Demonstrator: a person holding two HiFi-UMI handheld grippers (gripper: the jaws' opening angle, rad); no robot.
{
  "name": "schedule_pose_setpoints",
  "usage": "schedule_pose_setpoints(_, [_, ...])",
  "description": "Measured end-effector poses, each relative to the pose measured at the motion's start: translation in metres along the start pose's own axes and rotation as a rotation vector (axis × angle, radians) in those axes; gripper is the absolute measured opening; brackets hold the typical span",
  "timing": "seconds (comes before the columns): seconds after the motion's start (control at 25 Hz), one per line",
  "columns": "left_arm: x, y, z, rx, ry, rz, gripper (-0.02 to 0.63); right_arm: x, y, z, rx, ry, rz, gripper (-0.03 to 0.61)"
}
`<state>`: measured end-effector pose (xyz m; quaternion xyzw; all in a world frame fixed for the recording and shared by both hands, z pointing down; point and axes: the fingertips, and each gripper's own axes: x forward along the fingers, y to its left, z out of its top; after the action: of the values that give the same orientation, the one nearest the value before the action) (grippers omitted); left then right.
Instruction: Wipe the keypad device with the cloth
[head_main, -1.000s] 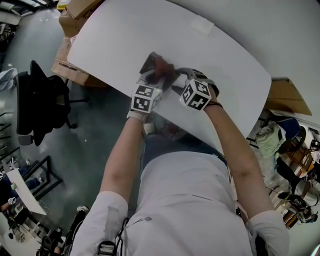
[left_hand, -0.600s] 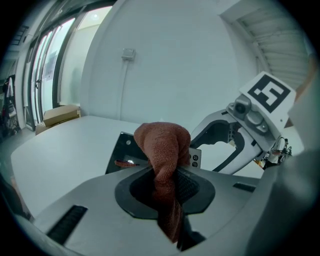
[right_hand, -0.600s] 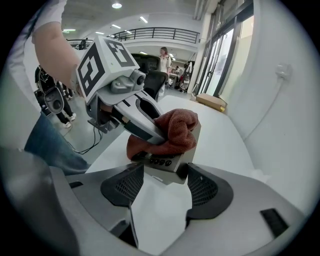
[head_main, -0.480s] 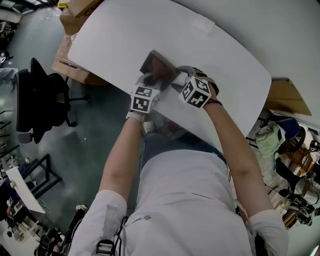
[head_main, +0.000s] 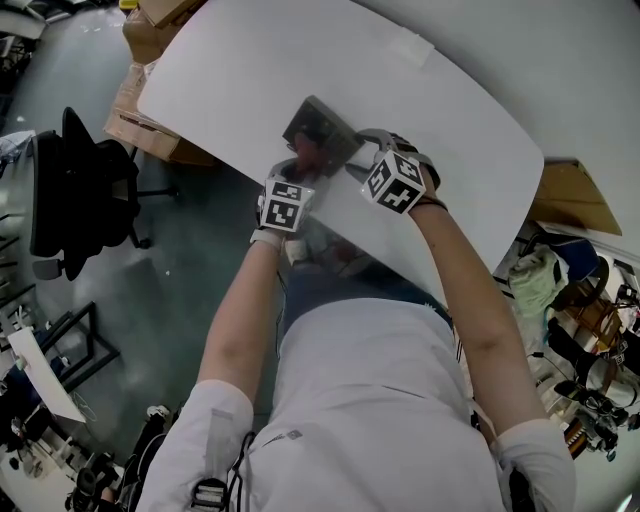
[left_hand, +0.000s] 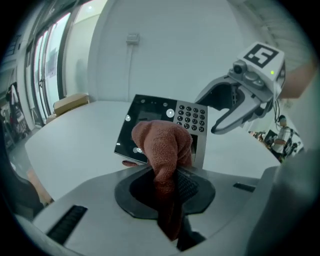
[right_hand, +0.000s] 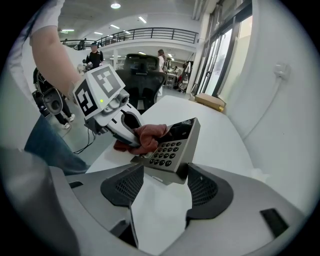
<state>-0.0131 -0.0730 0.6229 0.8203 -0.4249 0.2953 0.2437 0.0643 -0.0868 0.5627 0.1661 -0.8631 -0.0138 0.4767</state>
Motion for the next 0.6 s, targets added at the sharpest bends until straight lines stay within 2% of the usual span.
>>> schedule_pose_setpoints(0.12, [0.003, -0.001, -0.011, 0.121, 0.069, 0.058, 0.063, -0.001, 0.0, -0.001, 0.0, 0.002, -0.002, 0.247])
schedule_pose_setpoints(0.2, [0.003, -0.003, -0.014, 0.16, 0.087, 0.089, 0.061, -0.001, 0.001, -0.001, -0.003, 0.004, -0.005, 0.247])
schedule_pose_setpoints(0.48, [0.004, 0.0, -0.015, 0.134, 0.081, 0.081, 0.061, 0.001, 0.0, 0.0, 0.005, 0.0, -0.013, 0.247])
schedule_pose_setpoints(0.6, [0.002, 0.0, -0.016, 0.067, 0.102, 0.048, 0.063, 0.001, 0.0, -0.001, -0.008, 0.01, -0.016, 0.247])
